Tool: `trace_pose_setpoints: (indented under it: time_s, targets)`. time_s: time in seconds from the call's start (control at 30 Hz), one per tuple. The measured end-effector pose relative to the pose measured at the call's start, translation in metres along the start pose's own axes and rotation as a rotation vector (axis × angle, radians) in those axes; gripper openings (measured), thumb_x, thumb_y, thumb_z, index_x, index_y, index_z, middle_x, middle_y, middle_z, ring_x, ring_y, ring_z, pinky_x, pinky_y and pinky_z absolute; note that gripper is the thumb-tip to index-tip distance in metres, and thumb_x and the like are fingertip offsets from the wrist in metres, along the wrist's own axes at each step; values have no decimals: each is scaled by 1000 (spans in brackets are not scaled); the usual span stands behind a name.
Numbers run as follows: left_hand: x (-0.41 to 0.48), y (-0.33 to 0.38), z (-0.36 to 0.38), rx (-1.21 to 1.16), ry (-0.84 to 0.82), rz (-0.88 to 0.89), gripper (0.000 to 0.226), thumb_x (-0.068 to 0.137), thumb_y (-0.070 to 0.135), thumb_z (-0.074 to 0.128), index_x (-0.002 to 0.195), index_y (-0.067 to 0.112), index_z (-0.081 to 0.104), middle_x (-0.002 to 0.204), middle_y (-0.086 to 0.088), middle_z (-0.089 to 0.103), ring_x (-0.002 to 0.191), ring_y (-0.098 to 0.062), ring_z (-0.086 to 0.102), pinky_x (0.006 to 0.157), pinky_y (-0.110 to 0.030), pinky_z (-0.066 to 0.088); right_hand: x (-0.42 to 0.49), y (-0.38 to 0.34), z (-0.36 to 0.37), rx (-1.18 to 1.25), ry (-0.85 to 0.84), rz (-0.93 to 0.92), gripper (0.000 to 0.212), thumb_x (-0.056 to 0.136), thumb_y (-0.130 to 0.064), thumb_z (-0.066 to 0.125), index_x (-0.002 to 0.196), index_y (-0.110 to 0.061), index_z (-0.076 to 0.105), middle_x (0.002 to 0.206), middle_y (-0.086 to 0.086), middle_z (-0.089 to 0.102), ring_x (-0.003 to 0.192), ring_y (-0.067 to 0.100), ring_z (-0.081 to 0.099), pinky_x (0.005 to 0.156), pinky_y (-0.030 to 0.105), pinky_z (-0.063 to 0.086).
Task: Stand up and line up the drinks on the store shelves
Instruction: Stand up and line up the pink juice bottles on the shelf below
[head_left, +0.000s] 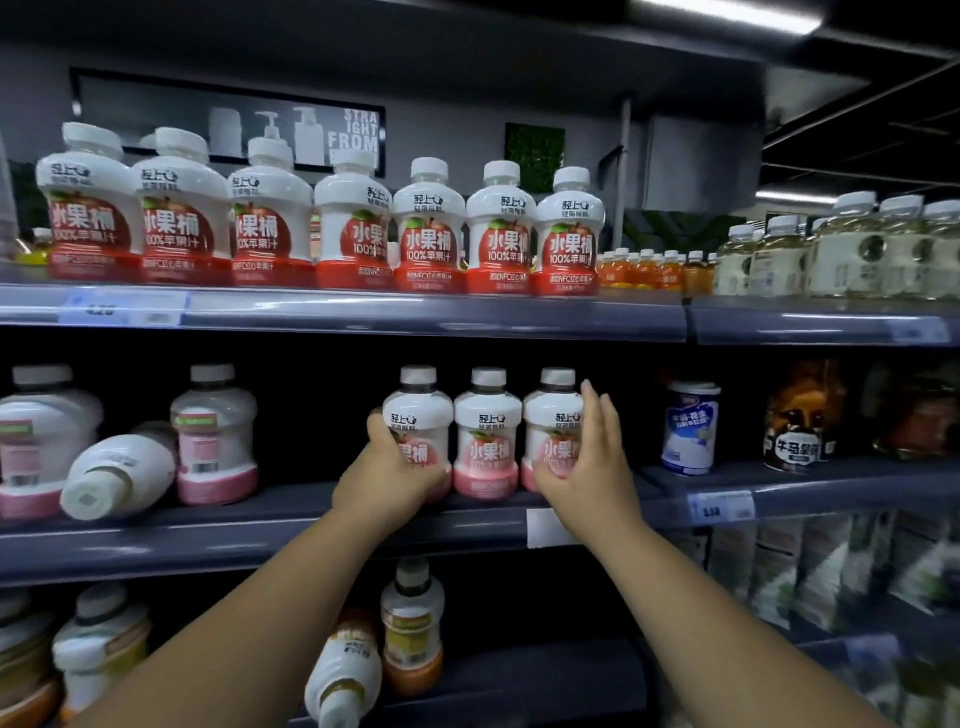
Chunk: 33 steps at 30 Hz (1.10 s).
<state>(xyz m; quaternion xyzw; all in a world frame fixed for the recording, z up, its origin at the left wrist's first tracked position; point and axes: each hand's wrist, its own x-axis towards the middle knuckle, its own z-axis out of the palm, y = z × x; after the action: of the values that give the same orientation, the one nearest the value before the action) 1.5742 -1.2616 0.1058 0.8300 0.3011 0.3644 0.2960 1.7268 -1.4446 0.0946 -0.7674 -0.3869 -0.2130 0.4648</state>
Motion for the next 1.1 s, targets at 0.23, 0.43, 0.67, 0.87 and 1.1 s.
trace_pose_setpoints:
  time_s: [0.23, 0.43, 0.67, 0.87, 1.1]
  targets:
    - [-12, -4, -2, 115, 95, 60, 95, 60, 70, 78, 132, 30, 31, 110, 6, 67, 99, -25, 66, 81, -39, 52, -1, 16, 1, 55, -114, 26, 113, 83, -38, 79, 157, -39, -6, 146, 4, 44, 125, 22, 51, 90, 25, 39]
    - [-17, -5, -7, 158, 33, 122, 93, 64, 67, 79, 132, 30, 28, 112, 10, 65, 97, -20, 66, 81, -38, 53, 0, 20, 0, 13, -143, -19, 114, 86, -39, 76, 156, -38, -15, 147, 4, 40, 127, 22, 49, 96, 30, 41]
    - [-28, -2, -9, 288, 122, 155, 110, 61, 69, 78, 146, 26, 23, 131, -2, 57, 116, -27, 59, 91, -47, 52, -11, 10, -1, -212, -86, -119, 104, 91, -45, 65, 157, -32, -14, 163, 13, 5, 149, 33, 10, 120, 44, 18]
    - [-40, -8, -21, 397, 184, 229, 116, 69, 62, 78, 157, 25, 12, 152, -9, 35, 134, -31, 43, 103, -49, 44, -33, -25, 16, -198, -130, -462, 81, 90, -35, 62, 156, -32, 15, 166, 9, 4, 152, 25, -7, 122, 45, 0]
    - [-55, -39, -77, 413, 273, 234, 99, 75, 51, 79, 153, 21, 27, 149, -8, 38, 132, -29, 44, 104, -44, 44, -36, -94, 61, 118, -271, -496, 68, 88, -23, 66, 151, -21, 38, 158, 7, 31, 145, 24, 30, 118, 36, 27]
